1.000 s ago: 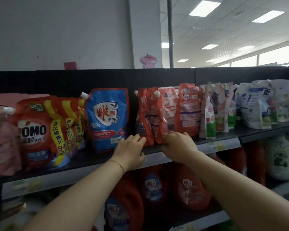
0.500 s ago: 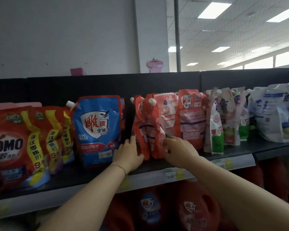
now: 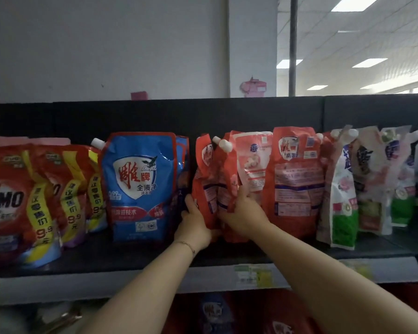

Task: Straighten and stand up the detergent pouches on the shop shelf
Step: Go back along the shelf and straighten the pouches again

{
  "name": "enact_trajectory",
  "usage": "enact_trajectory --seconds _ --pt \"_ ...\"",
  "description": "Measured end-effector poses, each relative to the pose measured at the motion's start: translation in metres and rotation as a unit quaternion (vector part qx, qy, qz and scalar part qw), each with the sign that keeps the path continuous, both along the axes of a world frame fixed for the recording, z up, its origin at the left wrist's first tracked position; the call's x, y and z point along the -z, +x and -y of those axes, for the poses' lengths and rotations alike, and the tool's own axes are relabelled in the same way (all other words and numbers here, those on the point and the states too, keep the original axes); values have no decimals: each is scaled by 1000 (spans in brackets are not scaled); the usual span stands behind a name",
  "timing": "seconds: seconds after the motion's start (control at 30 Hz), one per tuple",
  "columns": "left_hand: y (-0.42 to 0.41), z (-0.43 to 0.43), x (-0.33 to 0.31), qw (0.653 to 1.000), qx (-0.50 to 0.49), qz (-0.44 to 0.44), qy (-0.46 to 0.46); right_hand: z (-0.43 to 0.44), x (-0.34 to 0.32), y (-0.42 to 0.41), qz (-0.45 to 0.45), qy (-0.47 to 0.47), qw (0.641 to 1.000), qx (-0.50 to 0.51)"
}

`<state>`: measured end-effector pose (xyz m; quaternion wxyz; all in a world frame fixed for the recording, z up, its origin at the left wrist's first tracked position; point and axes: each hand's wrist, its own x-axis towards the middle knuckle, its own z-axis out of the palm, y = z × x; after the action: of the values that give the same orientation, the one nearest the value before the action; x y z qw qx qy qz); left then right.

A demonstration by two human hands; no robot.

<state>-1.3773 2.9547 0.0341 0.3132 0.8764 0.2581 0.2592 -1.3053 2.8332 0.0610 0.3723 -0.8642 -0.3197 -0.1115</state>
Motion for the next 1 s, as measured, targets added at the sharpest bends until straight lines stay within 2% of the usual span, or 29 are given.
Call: enact_trajectory --seconds 0.13,0.3,0.47,0.63,0.87,1.0 --pt "0 -7 9 999 13 28 12 -24 7 7 -13 50 998 34" --pt "0 -10 17 1000 7 24 -2 -24 13 20 -16 61 998 17" --pt "-1 -9 20 998 4 56 6 -15 13 20 -21 92 995 -22" --pt "-7 -1 22 992 11 122 11 -4 15 19 -15 62 997 -47" --pt "-17 9 18 990 -24 112 81 13 25 -3 -15 45 998 -41" --pt "-19 15 15 979 -54 99 167 22 26 -10 -81 -59 994 -42"
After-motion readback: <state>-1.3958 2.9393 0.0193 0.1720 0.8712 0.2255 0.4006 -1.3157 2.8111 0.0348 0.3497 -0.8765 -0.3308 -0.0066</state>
